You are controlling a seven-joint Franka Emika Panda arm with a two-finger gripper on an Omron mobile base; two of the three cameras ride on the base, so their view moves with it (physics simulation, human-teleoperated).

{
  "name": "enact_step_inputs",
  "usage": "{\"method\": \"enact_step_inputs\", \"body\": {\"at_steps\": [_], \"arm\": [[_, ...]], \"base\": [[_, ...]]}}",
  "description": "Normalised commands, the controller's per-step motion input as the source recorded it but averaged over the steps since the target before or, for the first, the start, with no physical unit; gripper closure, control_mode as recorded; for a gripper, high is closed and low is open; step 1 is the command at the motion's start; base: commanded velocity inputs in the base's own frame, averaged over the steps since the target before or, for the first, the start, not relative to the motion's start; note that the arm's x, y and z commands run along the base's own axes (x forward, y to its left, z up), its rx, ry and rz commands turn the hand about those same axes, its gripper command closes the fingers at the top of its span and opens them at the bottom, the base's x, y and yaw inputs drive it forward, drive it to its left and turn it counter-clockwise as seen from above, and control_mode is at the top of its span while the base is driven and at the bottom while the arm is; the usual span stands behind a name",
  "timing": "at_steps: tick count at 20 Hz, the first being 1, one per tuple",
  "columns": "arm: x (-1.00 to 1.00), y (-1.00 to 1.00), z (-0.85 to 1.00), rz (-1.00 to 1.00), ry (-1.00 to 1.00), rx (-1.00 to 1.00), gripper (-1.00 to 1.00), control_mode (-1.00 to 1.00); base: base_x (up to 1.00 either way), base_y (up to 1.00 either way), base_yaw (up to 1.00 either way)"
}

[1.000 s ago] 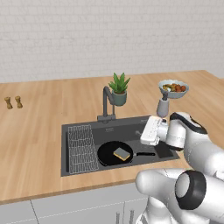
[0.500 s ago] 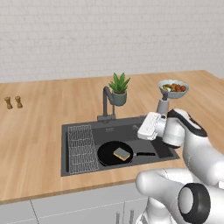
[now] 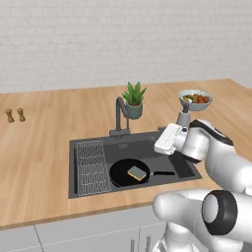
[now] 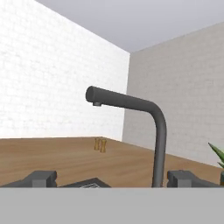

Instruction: Pick the pan and sponge and place them into the sink. Then turn on the water.

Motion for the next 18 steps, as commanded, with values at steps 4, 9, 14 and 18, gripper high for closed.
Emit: {"method": "enact_step_inputs", "body": {"at_steps": [4,9,14,18], "arm": [[0.53,0.0,0.0,0.0,0.0,0.0,-1.0,-1.0],[0.52,0.0,0.0,0.0,-0.01,0.01,-1.0,-1.0],[0.13,0.01,-0.09,0.0,-0.09,0.0,-1.0,-1.0],[0.17,0.08,-0.14,0.0,-0.08,-0.03,-1.0,-1.0]], "base": [[0.0,0.0,0.0],[0.0,0.0,0.0],[0.0,0.0,0.0],[0.0,0.0,0.0]]}}
